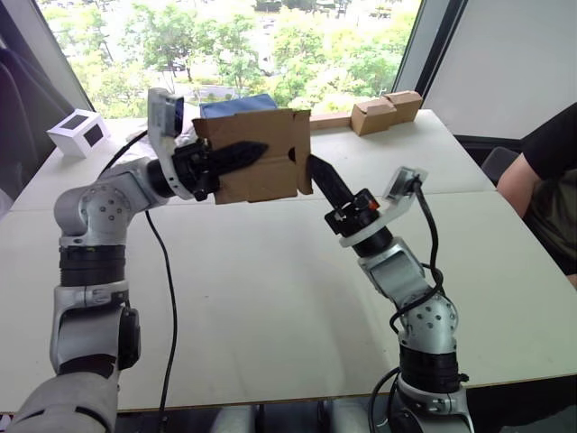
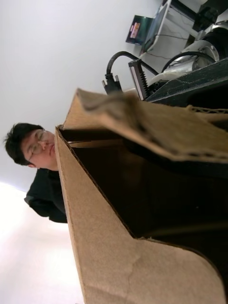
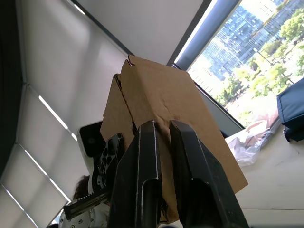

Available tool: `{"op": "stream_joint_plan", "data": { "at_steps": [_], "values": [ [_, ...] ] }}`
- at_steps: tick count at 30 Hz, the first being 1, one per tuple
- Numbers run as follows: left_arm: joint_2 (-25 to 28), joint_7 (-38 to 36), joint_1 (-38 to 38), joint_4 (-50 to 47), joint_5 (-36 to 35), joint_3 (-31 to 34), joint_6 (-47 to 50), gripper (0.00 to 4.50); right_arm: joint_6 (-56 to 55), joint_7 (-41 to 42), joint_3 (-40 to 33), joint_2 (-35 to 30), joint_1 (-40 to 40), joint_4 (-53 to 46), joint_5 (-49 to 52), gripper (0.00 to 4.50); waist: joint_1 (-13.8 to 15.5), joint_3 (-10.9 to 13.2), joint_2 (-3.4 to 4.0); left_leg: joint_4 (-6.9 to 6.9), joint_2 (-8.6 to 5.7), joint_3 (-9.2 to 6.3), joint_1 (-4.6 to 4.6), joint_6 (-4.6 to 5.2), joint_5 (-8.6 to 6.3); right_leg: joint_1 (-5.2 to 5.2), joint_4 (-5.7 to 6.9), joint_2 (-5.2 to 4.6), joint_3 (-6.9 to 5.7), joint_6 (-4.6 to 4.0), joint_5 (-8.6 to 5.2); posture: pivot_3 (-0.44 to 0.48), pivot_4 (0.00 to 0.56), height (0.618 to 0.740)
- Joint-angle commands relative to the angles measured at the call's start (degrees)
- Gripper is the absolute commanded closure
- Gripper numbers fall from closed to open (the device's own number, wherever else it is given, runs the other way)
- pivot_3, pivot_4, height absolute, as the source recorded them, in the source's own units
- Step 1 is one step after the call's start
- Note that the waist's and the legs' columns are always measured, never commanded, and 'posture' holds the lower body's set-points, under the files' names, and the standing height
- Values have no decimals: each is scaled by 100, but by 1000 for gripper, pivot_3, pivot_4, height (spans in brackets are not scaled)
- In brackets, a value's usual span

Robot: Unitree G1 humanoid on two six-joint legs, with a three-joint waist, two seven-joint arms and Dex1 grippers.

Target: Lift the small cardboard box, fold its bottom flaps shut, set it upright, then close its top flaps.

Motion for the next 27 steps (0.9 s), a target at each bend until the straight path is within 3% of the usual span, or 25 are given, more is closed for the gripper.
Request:
{"op": "stream_joint_plan", "data": {
  "at_steps": [1, 16, 27],
  "values": [
    [69, -62, -6, -223, -67, 35, -43, 4500, -17, 16, 26, 62, -110, -112, 16, 4089, -2, 0, 0, 0, 0, 0, 0, 0, 0, 0, 0, 0, 0, 0, 0, 0, 150, 737],
    [-174, 30, -144, -75, -30, 19, -181, 4500, 172, 39, 252, 149, -28, -275, 95, 4089, 0, 0, 0, 0, 0, 0, 0, 0, 0, 0, 0, 0, 0, 0, 0, 0, 150, 737],
    [-223, 67, -220, 81, 20, 53, -314, 4500, 203, -64, 490, 601, -46, -329, 138, 4089, 1, 0, 0, 0, 0, 0, 0, -1, 0, -1, 0, 0, 0, 0, 0, 0, 150, 737]
  ]
}}
